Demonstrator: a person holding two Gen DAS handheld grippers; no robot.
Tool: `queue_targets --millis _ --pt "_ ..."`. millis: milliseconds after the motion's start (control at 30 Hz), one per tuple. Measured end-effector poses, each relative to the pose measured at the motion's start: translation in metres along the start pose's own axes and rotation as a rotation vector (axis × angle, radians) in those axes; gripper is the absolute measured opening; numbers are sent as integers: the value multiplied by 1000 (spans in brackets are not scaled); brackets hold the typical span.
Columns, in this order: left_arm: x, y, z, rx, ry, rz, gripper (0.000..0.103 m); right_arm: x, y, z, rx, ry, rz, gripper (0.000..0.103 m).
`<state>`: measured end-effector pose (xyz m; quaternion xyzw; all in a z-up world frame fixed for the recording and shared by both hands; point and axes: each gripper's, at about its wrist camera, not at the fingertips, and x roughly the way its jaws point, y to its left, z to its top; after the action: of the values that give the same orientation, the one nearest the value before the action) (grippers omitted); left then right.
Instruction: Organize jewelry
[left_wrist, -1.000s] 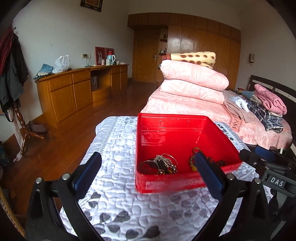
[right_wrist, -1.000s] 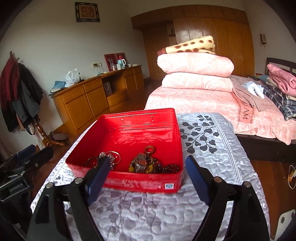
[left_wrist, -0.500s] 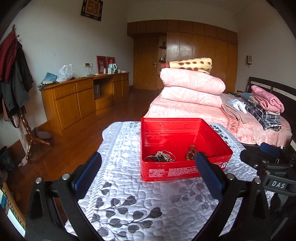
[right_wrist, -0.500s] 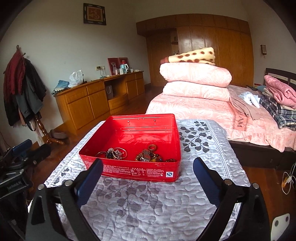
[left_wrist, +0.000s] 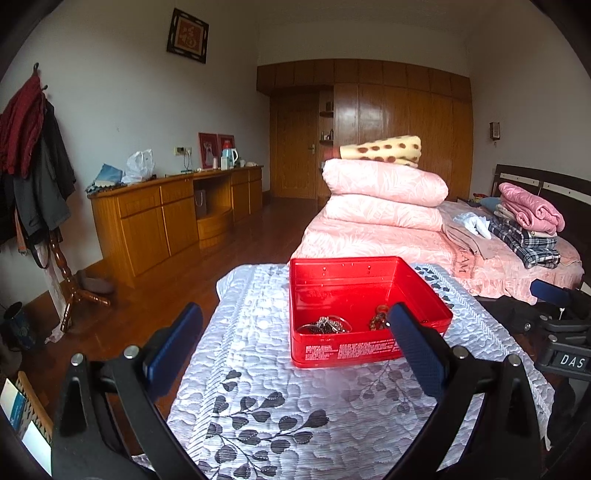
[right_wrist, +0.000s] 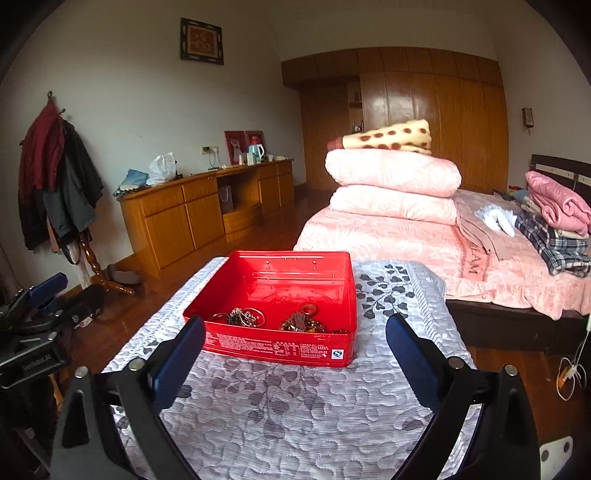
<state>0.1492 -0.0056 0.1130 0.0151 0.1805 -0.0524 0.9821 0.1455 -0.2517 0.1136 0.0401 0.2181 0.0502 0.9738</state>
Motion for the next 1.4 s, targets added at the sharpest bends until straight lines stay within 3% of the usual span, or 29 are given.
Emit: queue_targets --millis 300,667,1400 --pt "-13 -3 5 5 -28 2 98 -17 -1 3 6 -36 10 96" --pt "-19 -10 1 28 -127 -5 98 -23 0 -1 14 -120 5 96" --pt "-7 -8 -1 11 -141 -27 98 -16 1 2 -5 -155 -37 96"
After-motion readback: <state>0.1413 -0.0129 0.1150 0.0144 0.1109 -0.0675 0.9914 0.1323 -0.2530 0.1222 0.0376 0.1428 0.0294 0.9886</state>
